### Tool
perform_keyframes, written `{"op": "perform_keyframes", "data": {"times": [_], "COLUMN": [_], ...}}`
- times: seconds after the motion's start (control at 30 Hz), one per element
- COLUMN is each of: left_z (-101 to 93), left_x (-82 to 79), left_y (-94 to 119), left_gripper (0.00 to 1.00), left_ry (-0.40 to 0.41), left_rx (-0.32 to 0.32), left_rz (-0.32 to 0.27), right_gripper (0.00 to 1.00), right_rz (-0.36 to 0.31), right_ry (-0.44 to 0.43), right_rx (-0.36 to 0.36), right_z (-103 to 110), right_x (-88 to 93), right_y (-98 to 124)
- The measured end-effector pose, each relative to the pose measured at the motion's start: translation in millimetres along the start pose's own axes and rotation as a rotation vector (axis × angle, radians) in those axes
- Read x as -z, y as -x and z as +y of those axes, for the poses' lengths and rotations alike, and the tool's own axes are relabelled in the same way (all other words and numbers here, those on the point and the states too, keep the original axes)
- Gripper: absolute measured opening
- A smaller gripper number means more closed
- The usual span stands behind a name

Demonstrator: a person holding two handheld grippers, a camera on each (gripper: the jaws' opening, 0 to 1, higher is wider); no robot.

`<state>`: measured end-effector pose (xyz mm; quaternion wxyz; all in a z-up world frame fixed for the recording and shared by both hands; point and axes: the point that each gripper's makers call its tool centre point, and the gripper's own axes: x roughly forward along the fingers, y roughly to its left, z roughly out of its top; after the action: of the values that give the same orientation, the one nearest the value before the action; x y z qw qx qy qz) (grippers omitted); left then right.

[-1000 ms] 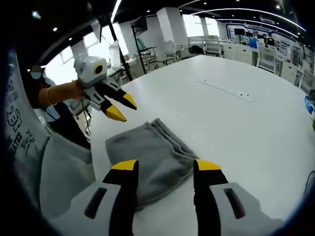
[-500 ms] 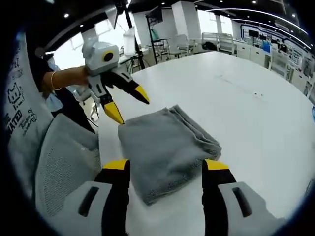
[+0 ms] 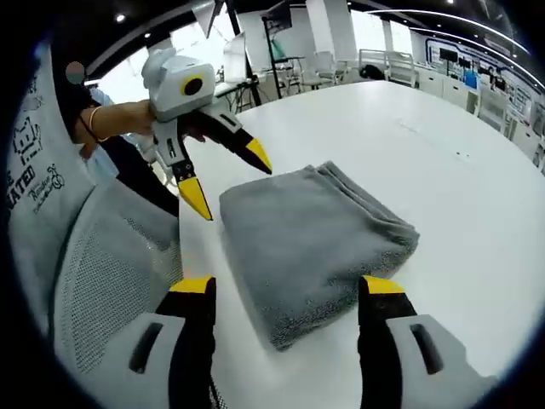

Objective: Fold the towel on the table until its edges align and the towel forms a compact rectangular stack.

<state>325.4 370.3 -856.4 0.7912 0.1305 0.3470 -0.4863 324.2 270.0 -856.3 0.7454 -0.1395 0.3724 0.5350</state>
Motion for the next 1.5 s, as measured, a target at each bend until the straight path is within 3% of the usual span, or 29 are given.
{"op": "perform_keyframes", "data": {"times": [0.43,0.73,0.87,1.07,1.23,1.5], "left_z": [-1.5,4.0,9.9,17.2,28.0,53.7], "left_x": [18.8,28.1,28.0,27.3,23.3,12.8], "left_y": [-15,-26,-27,-30,-35,-45], "left_gripper": [0.59,0.54,0.49,0.47,0.46,0.46], "left_ry": [-0.041,-0.088,-0.076,-0.072,-0.089,-0.091], "left_rx": [-0.015,-0.057,-0.076,-0.091,-0.117,-0.129], "left_rz": [0.062,0.094,0.084,0.074,0.074,0.073], "right_gripper": [0.69,0.67,0.64,0.55,0.54,0.56], "right_rz": [0.047,0.083,0.101,0.084,0.066,0.09], "right_ry": [0.063,0.129,0.172,0.179,0.173,0.186], "right_rx": [0.019,0.066,0.085,0.116,0.124,0.167], "right_z": [3,-8,-16,-30,-39,-63], "right_x": [15.0,26.6,34.4,31.5,26.3,17.4], "right_y": [-17,-30,-36,-37,-41,-50]}}
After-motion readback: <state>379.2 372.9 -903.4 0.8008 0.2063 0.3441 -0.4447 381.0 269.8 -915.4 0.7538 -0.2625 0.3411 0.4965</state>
